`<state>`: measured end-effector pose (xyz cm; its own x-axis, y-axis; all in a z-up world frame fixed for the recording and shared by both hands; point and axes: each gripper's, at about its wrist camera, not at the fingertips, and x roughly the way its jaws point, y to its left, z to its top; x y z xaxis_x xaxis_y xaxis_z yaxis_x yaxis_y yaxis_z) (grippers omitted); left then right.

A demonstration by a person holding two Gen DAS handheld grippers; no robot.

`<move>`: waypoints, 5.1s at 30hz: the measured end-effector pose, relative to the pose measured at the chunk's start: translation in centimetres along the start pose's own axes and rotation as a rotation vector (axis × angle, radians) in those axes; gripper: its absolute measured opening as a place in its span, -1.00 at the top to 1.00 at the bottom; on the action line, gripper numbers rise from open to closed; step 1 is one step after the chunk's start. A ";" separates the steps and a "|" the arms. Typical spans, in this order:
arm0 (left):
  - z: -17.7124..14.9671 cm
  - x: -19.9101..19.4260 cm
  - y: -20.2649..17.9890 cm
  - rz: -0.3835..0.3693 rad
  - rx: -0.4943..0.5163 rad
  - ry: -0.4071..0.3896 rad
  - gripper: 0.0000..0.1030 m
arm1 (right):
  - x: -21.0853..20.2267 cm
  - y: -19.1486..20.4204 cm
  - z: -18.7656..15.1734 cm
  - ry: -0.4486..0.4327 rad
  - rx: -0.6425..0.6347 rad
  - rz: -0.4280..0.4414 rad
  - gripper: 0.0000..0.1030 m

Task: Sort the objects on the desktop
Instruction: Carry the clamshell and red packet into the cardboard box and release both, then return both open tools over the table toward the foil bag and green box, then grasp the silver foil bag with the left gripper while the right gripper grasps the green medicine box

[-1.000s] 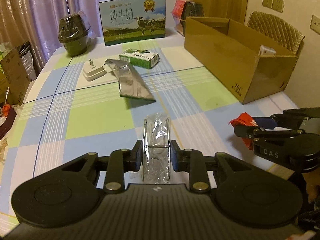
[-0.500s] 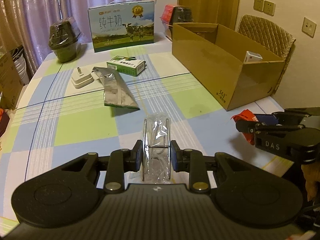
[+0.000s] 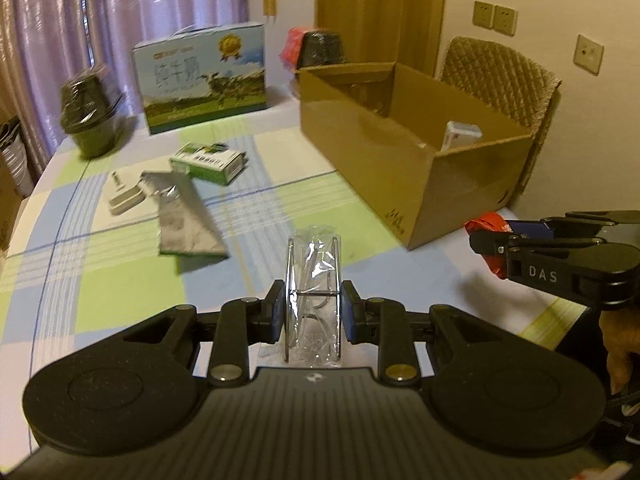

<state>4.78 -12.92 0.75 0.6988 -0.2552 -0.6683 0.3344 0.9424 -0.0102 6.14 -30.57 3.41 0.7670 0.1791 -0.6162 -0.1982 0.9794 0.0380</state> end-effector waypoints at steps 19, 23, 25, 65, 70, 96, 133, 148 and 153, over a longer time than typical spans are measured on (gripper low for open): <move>9.5 3.2 -4.7 -0.123 0.039 -0.102 0.54 | 2.8 -5.6 7.7 -0.046 -0.004 -0.031 0.52; 10.8 4.4 -5.2 -0.133 0.048 -0.102 0.54 | 4.3 -6.7 8.3 -0.013 0.015 -0.020 0.52; 11.4 5.0 -5.5 -0.139 0.049 -0.102 0.55 | 4.8 -6.9 8.6 -0.013 0.010 -0.017 0.52; 18.2 13.6 -6.7 -0.235 0.004 -0.104 0.45 | 11.8 -11.2 11.9 -0.045 -0.004 -0.040 0.51; 17.5 13.0 -5.3 -0.213 -0.030 -0.099 0.34 | 11.5 -11.2 11.9 -0.050 0.024 -0.021 0.49; 9.2 4.5 0.0 -0.004 -0.100 -0.078 -0.96 | 3.5 -6.3 9.9 -0.060 0.025 -0.026 -0.58; -1.9 -0.4 16.2 0.170 -0.408 0.013 -0.97 | 3.4 8.5 3.0 0.026 -0.110 0.228 -0.96; 5.2 11.6 19.3 0.029 -0.369 0.091 -0.93 | 13.4 9.1 5.6 0.069 -0.183 0.211 -0.96; 6.9 15.9 20.1 -0.005 -0.353 0.164 -0.89 | 16.5 9.4 6.4 0.080 -0.216 0.215 -0.96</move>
<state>27.03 0.47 -4.95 0.5777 -0.2493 -0.7773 0.0794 0.9649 -0.2505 20.84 -17.79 -1.33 0.6445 0.3636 -0.6726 -0.4823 0.8759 0.0114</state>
